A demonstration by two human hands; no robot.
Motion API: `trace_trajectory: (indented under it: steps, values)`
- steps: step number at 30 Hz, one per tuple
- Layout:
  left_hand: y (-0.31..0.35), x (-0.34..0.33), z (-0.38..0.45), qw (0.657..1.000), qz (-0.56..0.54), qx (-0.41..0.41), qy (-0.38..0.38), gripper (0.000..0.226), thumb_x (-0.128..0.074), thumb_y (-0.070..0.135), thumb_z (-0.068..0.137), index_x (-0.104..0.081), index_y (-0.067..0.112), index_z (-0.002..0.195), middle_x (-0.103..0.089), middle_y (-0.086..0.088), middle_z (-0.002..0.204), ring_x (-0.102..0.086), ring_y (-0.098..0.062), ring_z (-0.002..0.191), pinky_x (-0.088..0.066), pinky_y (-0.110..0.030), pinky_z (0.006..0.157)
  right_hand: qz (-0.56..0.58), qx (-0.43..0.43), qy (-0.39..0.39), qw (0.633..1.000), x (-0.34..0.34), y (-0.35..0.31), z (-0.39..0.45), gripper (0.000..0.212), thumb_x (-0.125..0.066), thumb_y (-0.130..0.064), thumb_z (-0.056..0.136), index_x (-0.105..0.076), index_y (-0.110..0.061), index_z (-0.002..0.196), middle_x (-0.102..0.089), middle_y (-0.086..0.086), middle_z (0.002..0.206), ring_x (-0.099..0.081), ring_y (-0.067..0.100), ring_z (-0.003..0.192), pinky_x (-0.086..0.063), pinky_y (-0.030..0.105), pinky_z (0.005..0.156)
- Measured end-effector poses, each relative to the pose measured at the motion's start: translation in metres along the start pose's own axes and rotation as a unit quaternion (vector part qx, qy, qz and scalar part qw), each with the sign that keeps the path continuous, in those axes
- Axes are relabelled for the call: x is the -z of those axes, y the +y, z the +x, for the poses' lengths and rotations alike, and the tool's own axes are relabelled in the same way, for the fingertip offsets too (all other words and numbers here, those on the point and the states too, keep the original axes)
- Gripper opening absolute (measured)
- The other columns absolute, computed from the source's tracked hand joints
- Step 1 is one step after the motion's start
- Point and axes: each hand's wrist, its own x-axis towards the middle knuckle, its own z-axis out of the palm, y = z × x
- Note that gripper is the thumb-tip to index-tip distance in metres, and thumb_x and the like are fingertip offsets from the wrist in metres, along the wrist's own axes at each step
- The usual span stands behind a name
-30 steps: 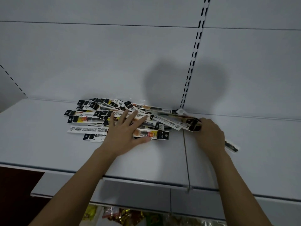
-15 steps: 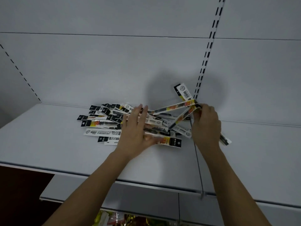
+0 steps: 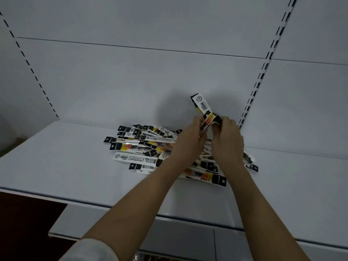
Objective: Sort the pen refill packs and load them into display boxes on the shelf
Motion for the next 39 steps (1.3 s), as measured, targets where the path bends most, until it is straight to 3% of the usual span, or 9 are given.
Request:
trace_trajectory:
  steps: [7,13,18,22,25,28,30,33,39]
  values:
    - [-0.016,0.05,0.024,0.962,0.188,-0.157,0.122,0.029,-0.047,0.007,0.097,-0.054,0.008,0.125,-0.059,-0.011,0.096,-0.051,-0.025,0.079,-0.043,-0.038,0.065,-0.035,-0.041,0.001,0.999,-0.001,0.025,0.001,0.029,-0.046,-0.014,0.101,-0.053,-0.011,0.128,-0.058,0.014,0.114,-0.054,0.034,0.103,-0.041,0.046,0.084]
    - [-0.07,0.055,-0.008,0.918,0.328,-0.214,-0.059,0.058,-0.026,0.057,0.097,-0.054,0.02,0.132,-0.059,-0.004,0.109,-0.056,-0.02,0.096,-0.041,-0.032,0.081,0.003,-0.06,0.025,0.998,-0.005,0.019,0.007,0.026,-0.044,-0.014,0.101,-0.055,-0.009,0.124,-0.056,0.014,0.108,-0.053,0.033,0.095,-0.043,0.046,0.082]
    - [-0.089,0.044,-0.033,0.916,0.372,-0.128,-0.074,0.082,-0.025,0.077,0.087,-0.057,0.017,0.133,-0.058,-0.007,0.133,-0.05,-0.031,0.126,-0.037,-0.054,0.107,-0.085,0.089,-0.171,0.977,-0.043,-0.013,0.01,0.029,-0.048,-0.021,0.101,-0.052,-0.017,0.129,-0.053,0.007,0.12,-0.051,0.027,0.109,-0.039,0.045,0.093]
    - [-0.104,0.084,-0.05,0.94,0.271,-0.168,0.119,0.048,-0.044,0.053,0.098,-0.075,0.019,0.085,-0.071,0.002,0.084,-0.061,-0.024,0.082,-0.044,-0.038,0.077,-0.039,0.112,-0.313,0.942,-0.065,-0.02,0.0,0.044,-0.047,-0.023,0.101,-0.043,-0.024,0.144,-0.047,0.006,0.138,-0.044,0.029,0.128,-0.036,0.052,0.107]
    - [-0.117,0.107,-0.06,0.932,0.272,-0.006,0.238,0.033,-0.05,0.046,0.094,-0.068,0.019,0.093,-0.065,-0.001,0.097,-0.056,-0.027,0.093,-0.039,-0.04,0.082,-0.051,0.099,-0.255,0.96,-0.06,-0.014,-0.008,0.045,-0.044,-0.03,0.102,-0.04,-0.028,0.147,-0.041,0.0,0.149,-0.032,0.022,0.14,-0.014,0.059,0.118]
    - [-0.138,0.107,-0.063,0.92,0.25,0.24,0.183,0.058,-0.047,0.061,0.092,-0.046,0.027,0.138,-0.04,-0.01,0.147,-0.032,-0.032,0.138,-0.025,-0.05,0.11,-0.047,-0.018,-0.074,0.996,-0.043,0.009,-0.021,0.037,-0.049,-0.032,0.099,-0.054,-0.03,0.136,-0.047,-0.001,0.144,-0.035,0.022,0.138,-0.011,0.06,0.115]
    - [-0.149,0.11,-0.064,0.911,0.205,0.325,0.148,0.074,-0.039,0.071,0.09,-0.03,0.03,0.15,-0.024,-0.014,0.158,-0.016,-0.034,0.146,-0.013,-0.052,0.118,-0.07,-0.15,0.01,0.986,-0.032,0.035,-0.03,0.036,-0.05,-0.029,0.097,-0.057,-0.025,0.131,-0.047,0.005,0.143,-0.035,0.03,0.136,-0.018,0.061,0.11]
    - [-0.153,0.11,-0.056,0.914,0.171,0.345,0.127,0.078,-0.035,0.072,0.091,-0.029,0.024,0.153,-0.028,-0.02,0.156,-0.023,-0.036,0.145,-0.016,-0.049,0.119,-0.081,-0.302,-0.034,0.949,-0.024,0.068,-0.038,0.046,-0.046,-0.034,0.096,-0.053,-0.016,0.137,-0.042,0.017,0.146,-0.032,0.037,0.135,-0.022,0.053,0.109]
    - [-0.145,0.094,-0.033,0.937,0.015,0.34,0.073,0.082,-0.04,0.076,0.079,-0.053,0.018,0.135,-0.056,-0.013,0.136,-0.054,-0.033,0.122,-0.043,-0.05,0.104,0.118,-0.219,-0.121,0.961,-0.036,0.053,-0.031,0.035,-0.043,-0.028,0.101,-0.06,-0.008,0.124,-0.063,0.012,0.121,-0.056,0.025,0.102,-0.039,0.03,0.084]
